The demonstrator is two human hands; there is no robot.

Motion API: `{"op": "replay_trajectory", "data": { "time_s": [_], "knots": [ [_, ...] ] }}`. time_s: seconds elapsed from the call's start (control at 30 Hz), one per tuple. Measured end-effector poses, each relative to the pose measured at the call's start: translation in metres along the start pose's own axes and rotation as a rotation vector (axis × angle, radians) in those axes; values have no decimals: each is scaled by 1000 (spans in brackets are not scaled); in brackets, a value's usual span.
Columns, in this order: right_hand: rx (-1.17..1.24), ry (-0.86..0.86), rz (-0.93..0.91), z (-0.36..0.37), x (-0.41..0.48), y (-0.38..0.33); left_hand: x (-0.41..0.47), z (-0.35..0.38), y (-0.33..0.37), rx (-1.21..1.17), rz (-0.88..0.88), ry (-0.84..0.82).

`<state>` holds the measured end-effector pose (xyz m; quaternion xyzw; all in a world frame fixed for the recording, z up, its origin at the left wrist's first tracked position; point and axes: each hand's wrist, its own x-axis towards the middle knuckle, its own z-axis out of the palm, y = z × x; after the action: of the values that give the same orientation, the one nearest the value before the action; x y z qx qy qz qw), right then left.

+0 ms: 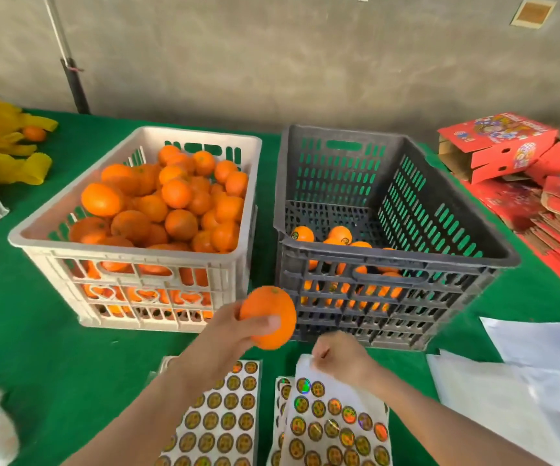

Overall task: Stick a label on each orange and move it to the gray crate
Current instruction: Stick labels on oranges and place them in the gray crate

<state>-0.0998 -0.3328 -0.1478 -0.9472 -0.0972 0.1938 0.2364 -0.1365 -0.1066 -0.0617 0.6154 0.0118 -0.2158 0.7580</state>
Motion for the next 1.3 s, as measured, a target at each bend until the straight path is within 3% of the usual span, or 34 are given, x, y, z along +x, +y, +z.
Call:
{"op": "replay_trajectory", "data": {
  "time_s": [0.17, 0.3, 0.43, 0.63, 0.77, 0.9, 1.07, 1.17, 1.3],
  "knots": [
    [219, 118, -176, -17, -10, -17, 20, 11, -58, -191, -244, -48],
    [328, 199, -181, -17, -22, -22, 36, 21, -77, -252, -253, -69],
    [31, 534, -347, -8, -43, -10, 44, 24, -82, -412, -263, 8],
    [-42, 454, -264, 8, -52, -3, 41, 30, -79, -519, -291, -15],
    [45, 420, -277, 10, -57, -8, 39, 32, -78, -494, -324, -21],
    [238, 446, -150, 7, -60, -8, 39, 29, -78, -389, -306, 45],
    [534, 483, 18, -9, -60, -5, 29, 28, -71, 79, -144, 59],
    [717, 492, -11, -23, -62, -11, 23, 29, -57, 206, -5, 52],
    [868, 431, -160, -39, -69, -31, 19, 33, -43, 172, 97, -26]
  ]
}}
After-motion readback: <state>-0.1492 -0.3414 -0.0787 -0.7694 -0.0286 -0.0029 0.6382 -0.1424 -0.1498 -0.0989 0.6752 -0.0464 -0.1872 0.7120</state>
